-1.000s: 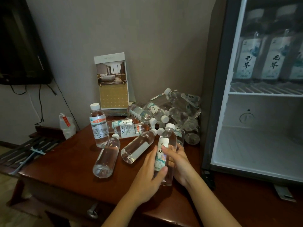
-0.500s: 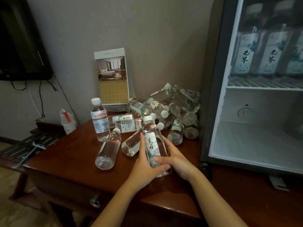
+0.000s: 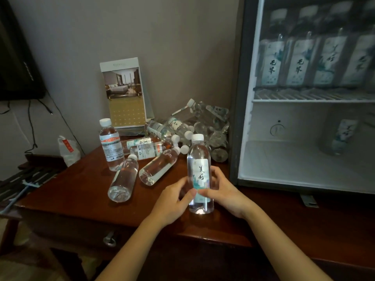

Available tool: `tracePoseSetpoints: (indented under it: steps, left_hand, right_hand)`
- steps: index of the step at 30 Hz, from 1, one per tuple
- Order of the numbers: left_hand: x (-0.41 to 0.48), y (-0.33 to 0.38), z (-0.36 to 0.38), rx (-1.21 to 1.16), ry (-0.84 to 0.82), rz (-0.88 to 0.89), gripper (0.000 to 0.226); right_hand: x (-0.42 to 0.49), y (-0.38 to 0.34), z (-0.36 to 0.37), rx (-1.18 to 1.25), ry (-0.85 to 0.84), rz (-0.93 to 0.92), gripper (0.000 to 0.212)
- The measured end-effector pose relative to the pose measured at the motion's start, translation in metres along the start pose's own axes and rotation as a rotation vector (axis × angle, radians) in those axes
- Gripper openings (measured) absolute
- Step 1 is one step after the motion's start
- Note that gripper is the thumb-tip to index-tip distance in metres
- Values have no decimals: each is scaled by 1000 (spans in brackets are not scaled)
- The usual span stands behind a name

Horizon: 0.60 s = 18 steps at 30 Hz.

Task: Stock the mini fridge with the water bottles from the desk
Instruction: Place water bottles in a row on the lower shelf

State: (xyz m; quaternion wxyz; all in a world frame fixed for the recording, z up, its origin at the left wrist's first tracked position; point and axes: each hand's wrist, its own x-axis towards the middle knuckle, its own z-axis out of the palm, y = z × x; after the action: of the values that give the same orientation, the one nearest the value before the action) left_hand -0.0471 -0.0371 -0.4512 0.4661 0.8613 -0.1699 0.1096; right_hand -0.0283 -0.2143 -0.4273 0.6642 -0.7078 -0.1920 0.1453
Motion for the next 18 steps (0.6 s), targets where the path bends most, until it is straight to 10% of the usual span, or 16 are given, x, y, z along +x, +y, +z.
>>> tracePoseSetpoints:
  steps: [18]
  left_hand:
    - [34, 72, 78, -103, 84, 155, 33]
  right_hand:
    - [-76, -22, -73, -311, 205, -241, 66]
